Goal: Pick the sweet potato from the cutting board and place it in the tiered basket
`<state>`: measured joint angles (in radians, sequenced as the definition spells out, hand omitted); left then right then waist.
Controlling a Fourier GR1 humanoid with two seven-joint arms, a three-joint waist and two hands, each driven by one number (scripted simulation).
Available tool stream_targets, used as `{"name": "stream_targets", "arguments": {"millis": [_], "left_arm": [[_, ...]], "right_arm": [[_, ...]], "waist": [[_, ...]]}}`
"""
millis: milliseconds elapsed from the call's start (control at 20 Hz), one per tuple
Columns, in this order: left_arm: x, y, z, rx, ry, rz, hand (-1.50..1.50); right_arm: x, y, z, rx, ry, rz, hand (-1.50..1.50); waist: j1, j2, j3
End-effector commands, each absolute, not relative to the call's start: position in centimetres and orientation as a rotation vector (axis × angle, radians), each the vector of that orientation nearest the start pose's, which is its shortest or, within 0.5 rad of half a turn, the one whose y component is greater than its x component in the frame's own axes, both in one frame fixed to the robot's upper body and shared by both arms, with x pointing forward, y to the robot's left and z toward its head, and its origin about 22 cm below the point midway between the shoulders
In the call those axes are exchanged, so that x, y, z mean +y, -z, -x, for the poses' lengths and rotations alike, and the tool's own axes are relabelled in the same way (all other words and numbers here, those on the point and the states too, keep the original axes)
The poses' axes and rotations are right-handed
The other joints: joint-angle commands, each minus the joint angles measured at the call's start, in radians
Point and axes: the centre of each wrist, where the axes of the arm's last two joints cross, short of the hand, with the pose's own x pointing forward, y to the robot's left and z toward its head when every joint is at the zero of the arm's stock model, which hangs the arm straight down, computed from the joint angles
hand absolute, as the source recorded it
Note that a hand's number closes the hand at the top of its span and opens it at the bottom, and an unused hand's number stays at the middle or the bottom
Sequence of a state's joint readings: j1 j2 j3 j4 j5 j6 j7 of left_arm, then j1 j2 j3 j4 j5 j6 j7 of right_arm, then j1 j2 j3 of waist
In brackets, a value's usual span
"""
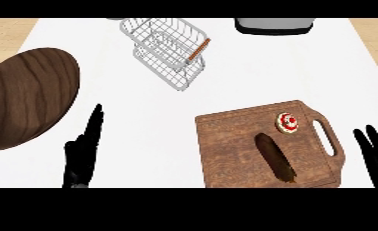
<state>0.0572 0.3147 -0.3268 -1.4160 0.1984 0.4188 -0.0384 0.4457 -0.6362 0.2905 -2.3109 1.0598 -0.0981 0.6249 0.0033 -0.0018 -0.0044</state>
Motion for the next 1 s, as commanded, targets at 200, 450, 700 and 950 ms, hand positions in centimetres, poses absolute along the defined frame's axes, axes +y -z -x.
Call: {"name": "stream_targets", "arguments": {"millis": [200, 450, 700, 950], "left_arm": [[25.1, 4.8, -21.2, -1.3, 0.045, -0.253, 0.0], [25.6, 4.8, -21.7, -1.295, 0.029, -0.249, 0.0], [25.5, 6.0, -20.4, -1.294, 0.033, -0.257, 0.0], [23.9, 4.7, -21.4, -1.314, 0.01, -0.257, 0.0]], "right_arm": [[-18.5, -7.8, -11.7, -0.979, -1.006, 1.518, -1.5], [-13.3, -7.9, -12.8, -0.868, -1.044, 1.534, -1.5], [-10.0, -5.4, -14.2, -0.901, -1.037, 1.473, -1.5], [-8.8, -3.1, -15.6, -0.765, -1.077, 1.5, -1.5]], "waist": [[0.017, 0.003, 0.0], [0.005, 0.003, 0.003], [-0.002, 0.002, 0.004], [-0.002, 0.002, 0.005]]}}
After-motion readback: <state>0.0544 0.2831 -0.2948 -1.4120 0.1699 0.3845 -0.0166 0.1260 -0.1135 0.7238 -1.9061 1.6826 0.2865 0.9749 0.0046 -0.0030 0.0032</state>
